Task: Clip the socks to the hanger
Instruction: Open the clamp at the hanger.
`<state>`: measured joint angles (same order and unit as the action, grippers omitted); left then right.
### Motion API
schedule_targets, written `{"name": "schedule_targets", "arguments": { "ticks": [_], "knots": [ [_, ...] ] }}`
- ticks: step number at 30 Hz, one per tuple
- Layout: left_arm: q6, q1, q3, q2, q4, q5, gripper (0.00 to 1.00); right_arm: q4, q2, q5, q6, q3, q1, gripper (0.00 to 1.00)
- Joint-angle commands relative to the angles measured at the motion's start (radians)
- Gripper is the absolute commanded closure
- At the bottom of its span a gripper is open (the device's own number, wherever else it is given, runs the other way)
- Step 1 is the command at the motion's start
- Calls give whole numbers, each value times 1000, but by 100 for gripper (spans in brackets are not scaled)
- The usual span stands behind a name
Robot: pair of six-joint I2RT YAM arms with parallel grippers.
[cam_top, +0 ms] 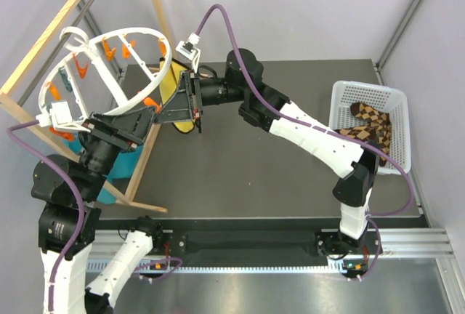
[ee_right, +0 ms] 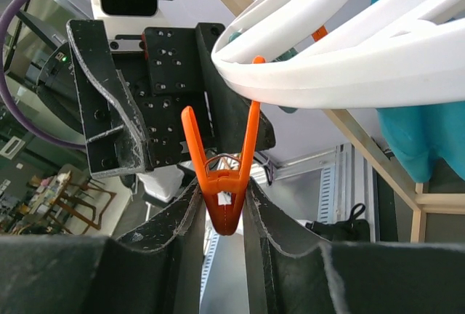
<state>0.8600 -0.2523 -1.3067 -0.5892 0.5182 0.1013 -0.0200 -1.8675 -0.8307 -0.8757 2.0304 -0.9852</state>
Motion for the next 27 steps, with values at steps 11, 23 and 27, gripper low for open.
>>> {"name": "schedule_targets", "arguments": {
  "ticks": [11,23,27],
  "knots": [
    [102,-2,24,-37,-121,-63,44,-93,41,-64,-43,-25,-7,100],
    [100,-2,50,-46,-153,-15,42,-133,37,-70,-80,-27,-13,100],
    [105,-2,61,-44,-178,-12,42,-133,33,-67,-82,-29,-15,100]
  ]
}}
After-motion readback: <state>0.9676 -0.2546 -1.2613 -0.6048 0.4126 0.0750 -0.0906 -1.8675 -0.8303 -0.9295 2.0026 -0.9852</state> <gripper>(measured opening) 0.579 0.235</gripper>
